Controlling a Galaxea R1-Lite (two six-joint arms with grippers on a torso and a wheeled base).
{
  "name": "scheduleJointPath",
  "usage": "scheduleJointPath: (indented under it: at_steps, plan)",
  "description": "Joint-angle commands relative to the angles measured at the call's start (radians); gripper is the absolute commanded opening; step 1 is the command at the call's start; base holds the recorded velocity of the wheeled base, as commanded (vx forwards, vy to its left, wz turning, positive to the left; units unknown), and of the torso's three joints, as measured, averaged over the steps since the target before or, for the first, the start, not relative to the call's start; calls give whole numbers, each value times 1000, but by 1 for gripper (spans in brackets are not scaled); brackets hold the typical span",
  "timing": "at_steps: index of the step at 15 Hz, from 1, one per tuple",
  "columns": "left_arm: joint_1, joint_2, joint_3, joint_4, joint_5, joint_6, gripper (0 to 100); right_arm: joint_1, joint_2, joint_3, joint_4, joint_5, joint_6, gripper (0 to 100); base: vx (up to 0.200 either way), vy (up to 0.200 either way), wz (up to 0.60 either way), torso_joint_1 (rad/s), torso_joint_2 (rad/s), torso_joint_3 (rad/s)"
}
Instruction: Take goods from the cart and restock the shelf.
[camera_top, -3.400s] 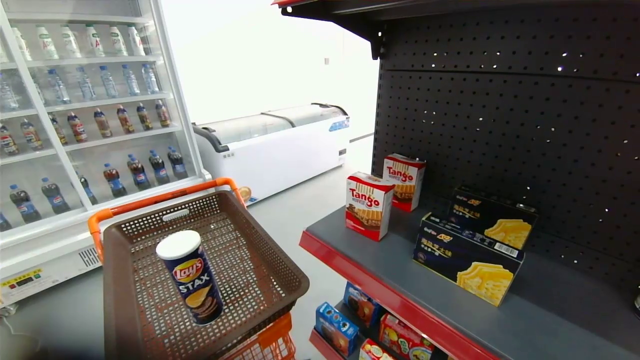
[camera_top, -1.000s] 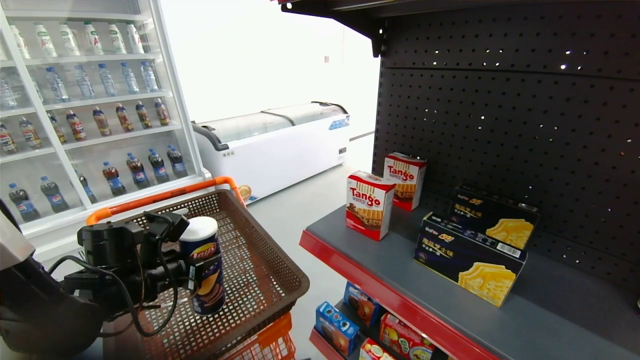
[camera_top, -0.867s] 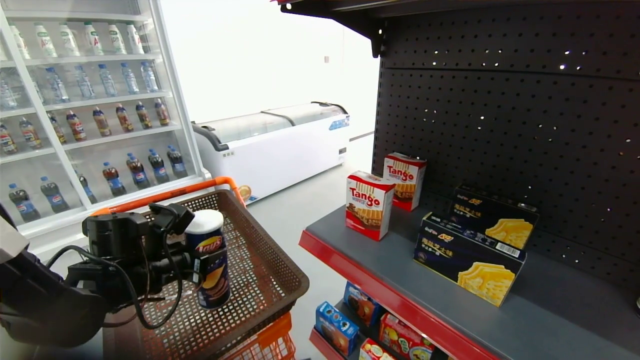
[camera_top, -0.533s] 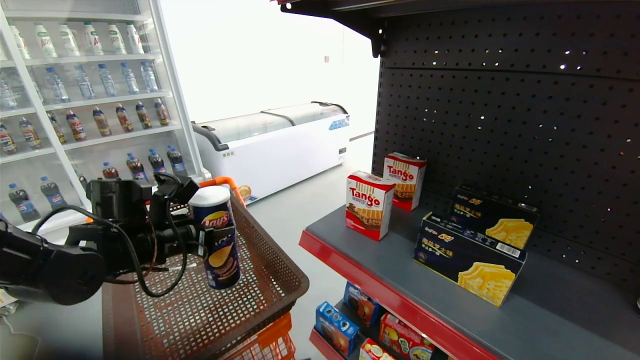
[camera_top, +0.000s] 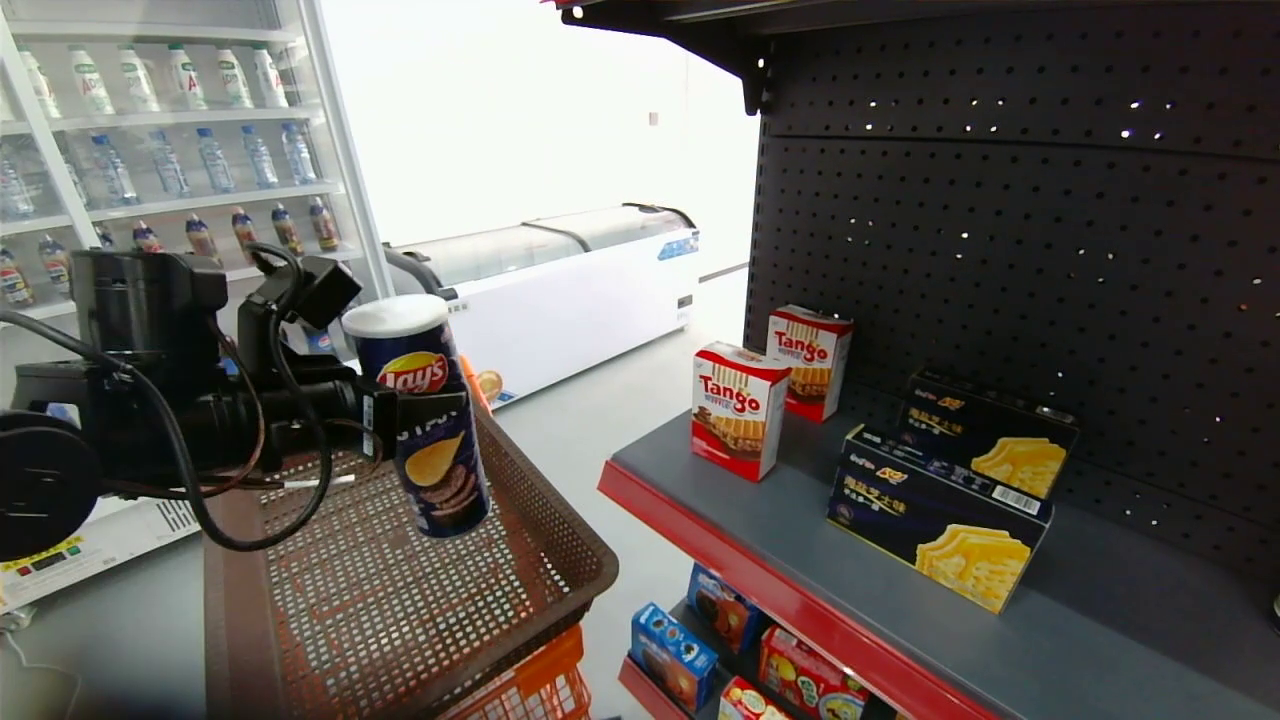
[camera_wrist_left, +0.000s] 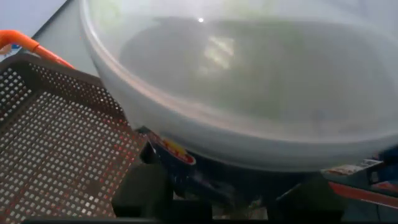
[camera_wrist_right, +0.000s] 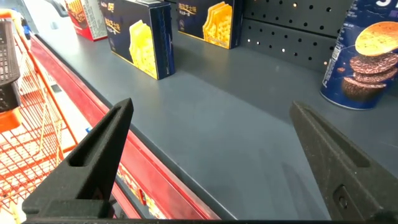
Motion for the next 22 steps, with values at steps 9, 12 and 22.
scheduleJointPath:
  at_steps: [9,12,22]
  plan:
    - [-76,-81,42,-58,26,32,0,0,1,0,0,1,0,100,0,0,0,0,0,0]
    - [-130,-125,113,-59,20,34,0,0,1,0,0,1,0,100,0,0,0,0,0,0]
    - [-199,-242,208,-56,-94,17,0,0,1,0,0,1,-1,100,0,0,0,0,0,0]
